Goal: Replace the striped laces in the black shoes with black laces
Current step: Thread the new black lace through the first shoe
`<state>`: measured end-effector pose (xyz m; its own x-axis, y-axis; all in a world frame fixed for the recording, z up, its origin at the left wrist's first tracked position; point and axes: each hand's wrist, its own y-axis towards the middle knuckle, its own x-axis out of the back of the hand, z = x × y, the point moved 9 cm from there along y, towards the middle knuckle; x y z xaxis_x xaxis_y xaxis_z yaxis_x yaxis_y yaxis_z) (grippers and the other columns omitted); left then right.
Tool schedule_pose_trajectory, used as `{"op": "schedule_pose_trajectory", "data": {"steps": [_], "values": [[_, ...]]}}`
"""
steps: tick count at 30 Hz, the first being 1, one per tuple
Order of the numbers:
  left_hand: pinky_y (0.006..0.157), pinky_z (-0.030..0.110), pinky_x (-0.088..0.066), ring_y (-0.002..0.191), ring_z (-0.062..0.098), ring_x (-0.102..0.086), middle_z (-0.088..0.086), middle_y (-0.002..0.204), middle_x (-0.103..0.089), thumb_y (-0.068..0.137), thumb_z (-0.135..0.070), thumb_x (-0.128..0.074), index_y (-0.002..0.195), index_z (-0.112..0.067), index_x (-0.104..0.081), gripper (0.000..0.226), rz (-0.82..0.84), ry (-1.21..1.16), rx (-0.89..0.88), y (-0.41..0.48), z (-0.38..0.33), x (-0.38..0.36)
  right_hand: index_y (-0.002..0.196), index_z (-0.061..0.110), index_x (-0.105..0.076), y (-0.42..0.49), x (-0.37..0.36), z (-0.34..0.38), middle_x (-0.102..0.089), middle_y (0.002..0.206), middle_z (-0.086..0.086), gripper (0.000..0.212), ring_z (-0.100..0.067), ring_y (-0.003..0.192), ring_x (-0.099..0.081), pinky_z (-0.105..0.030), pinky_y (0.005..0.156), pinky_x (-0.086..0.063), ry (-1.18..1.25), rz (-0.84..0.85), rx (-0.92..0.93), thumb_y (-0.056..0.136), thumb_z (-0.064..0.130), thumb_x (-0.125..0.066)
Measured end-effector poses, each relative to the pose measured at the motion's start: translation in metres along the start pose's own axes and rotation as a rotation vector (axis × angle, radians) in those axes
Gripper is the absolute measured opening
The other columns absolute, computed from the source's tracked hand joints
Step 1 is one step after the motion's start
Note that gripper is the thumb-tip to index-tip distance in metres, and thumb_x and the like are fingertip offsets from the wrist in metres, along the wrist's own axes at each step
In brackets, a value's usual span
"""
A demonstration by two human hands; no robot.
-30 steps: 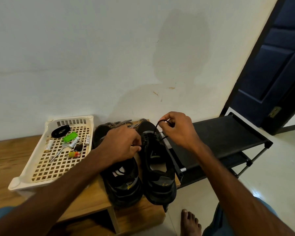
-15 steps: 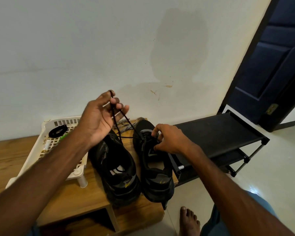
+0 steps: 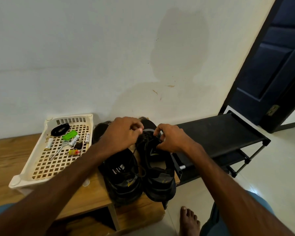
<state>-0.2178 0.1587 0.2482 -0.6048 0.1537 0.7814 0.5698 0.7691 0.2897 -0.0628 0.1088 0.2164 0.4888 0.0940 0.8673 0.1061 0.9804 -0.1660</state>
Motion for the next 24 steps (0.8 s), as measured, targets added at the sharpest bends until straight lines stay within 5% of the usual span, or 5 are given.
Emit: {"op": "schedule_pose_trajectory", "data": {"steps": [4,8,14,18,24], "values": [[0.093,0.041,-0.053,0.091,0.012,-0.065,-0.01,0.09,-0.07,0.096,-0.043,-0.062,0.1,-0.027,-0.072,0.019,0.31,0.487,0.047,0.005,0.017,-0.033,0.128,0.026,-0.059,0.0,0.001,-0.002,-0.062,0.115,-0.001,0.046,-0.018,0.104,-0.065,-0.035,0.088,-0.061,0.023,0.0,-0.01,0.088,0.012,-0.077],[0.055,0.022,-0.039,0.049,0.01,-0.045,-0.006,0.055,-0.055,0.1,-0.045,-0.058,0.075,-0.021,-0.075,0.038,0.235,-0.023,0.073,0.011,0.007,-0.01,0.128,0.022,-0.061,-0.001,-0.001,-0.004,-0.063,0.12,-0.004,0.044,-0.02,0.107,-0.065,-0.038,0.092,-0.06,0.065,0.026,-0.014,0.088,0.015,-0.079],[0.05,0.017,-0.048,0.063,0.01,-0.059,0.004,0.087,-0.071,0.095,-0.028,-0.066,0.116,-0.01,-0.075,0.028,0.111,-1.073,0.189,0.008,-0.015,0.023,0.108,0.016,-0.074,-0.013,0.042,0.023,-0.075,0.106,0.002,0.021,-0.01,0.094,-0.071,-0.025,0.079,-0.06,0.525,-0.33,0.198,0.106,0.016,-0.053],[0.056,0.022,-0.056,0.068,0.017,-0.064,0.02,0.1,-0.073,0.089,-0.019,-0.074,0.136,-0.014,-0.059,0.05,0.047,-1.137,0.216,0.007,-0.021,0.021,0.112,0.011,-0.073,-0.023,0.032,0.048,-0.079,0.095,-0.008,0.035,-0.027,0.09,-0.077,-0.037,0.081,-0.063,1.091,-0.133,0.225,0.111,0.028,-0.042],[0.055,0.019,-0.052,0.065,0.01,-0.065,0.007,0.11,-0.078,0.094,-0.024,-0.073,0.155,-0.018,-0.024,0.078,-0.137,-1.04,0.248,0.01,0.004,0.037,0.118,0.003,-0.072,-0.024,0.016,0.053,-0.068,0.08,-0.008,0.044,-0.021,0.07,-0.064,-0.043,0.081,-0.059,1.123,0.124,0.175,0.109,0.036,-0.044]]}}
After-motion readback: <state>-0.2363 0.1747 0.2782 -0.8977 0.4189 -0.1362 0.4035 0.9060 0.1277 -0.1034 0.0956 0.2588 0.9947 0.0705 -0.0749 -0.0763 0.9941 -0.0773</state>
